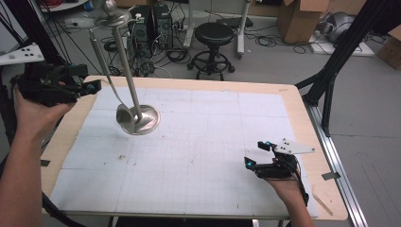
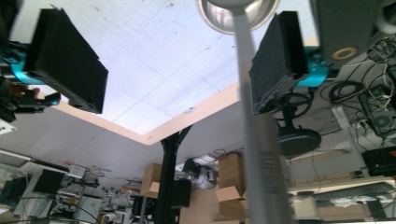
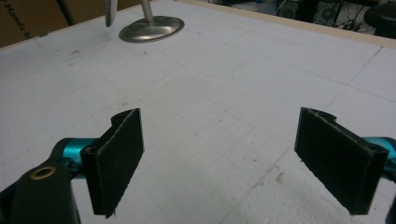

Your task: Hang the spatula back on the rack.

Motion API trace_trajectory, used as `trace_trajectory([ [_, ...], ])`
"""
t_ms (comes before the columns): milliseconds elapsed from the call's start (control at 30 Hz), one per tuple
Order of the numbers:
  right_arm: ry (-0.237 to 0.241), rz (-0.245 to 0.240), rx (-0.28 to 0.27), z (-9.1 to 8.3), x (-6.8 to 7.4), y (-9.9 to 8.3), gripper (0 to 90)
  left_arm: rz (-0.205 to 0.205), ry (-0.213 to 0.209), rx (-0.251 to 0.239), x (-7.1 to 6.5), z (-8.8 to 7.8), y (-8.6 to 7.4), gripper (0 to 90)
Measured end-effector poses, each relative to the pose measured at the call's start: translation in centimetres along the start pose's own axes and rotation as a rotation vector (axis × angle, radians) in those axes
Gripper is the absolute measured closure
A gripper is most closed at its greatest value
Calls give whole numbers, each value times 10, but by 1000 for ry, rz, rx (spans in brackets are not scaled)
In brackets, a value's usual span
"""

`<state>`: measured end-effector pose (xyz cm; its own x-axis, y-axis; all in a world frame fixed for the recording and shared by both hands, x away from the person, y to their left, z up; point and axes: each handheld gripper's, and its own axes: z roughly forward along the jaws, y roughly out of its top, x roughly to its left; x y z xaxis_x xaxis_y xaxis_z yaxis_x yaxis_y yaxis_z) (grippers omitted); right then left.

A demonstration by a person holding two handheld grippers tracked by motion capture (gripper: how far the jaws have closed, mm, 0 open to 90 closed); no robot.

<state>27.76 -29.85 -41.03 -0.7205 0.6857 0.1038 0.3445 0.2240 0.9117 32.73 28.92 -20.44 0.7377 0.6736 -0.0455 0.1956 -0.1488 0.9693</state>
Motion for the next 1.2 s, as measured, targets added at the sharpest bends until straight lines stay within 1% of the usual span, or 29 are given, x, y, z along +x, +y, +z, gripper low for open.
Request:
trace_trajectory([
  [100,0,-1,-1,0,0,0,149,9,-30,11,-9,6,-4,155],
  [167,-1,-2,-2,0,0,0,149,20,-54,25,-15,8,-9,127],
  [200,-1,-2,-3,0,0,0,149,21,-59,20,-17,9,-13,122],
  [267,2,-8,-1,0,0,0,149,13,-83,18,-20,13,-23,120],
  [300,3,-7,1,1,1,0,149,14,-86,20,-21,15,-28,115],
  [333,3,-7,1,1,1,0,149,14,-86,20,-21,15,-28,108],
  [367,3,-6,1,1,1,0,149,16,-89,22,-22,17,-33,108],
  [433,8,-8,2,1,2,0,149,12,-119,21,-27,23,-45,80],
  [467,8,-8,2,1,2,0,149,12,-119,21,-27,23,-45,66],
  [500,10,-7,4,1,2,0,149,15,-128,26,-28,25,-48,61],
  [533,10,-4,4,1,2,0,149,15,-151,18,-31,29,-53,61],
  [633,9,-9,-2,1,1,0,148,21,-182,-1,-35,34,-59,61],
  [667,7,-4,1,1,2,0,149,23,-191,-9,-37,36,-61,61],
  [767,7,-5,-2,1,1,0,149,33,-210,-18,-40,42,-67,61],
  [833,8,-2,-2,1,1,0,149,50,-230,-19,-41,46,-73,61],
  [867,8,-2,-2,1,1,0,149,50,-230,-19,-41,46,-73,60],
  [900,6,-4,-6,1,1,0,148,61,-244,-16,-44,49,-80,60],
  [967,6,-5,-6,1,1,0,148,57,-265,-17,-44,53,-86,60],
  [1100,5,-4,-1,1,1,0,148,48,-272,-7,-44,61,-98,17],
  [1133,5,-4,-1,1,1,0,148,48,-272,-7,-44,61,-98,17],
  [1167,5,-6,-1,1,1,0,149,35,-281,-7,-44,64,-104,17],
  [1200,5,-3,-1,1,1,0,149,32,-285,-3,-44,65,-107,16],
])
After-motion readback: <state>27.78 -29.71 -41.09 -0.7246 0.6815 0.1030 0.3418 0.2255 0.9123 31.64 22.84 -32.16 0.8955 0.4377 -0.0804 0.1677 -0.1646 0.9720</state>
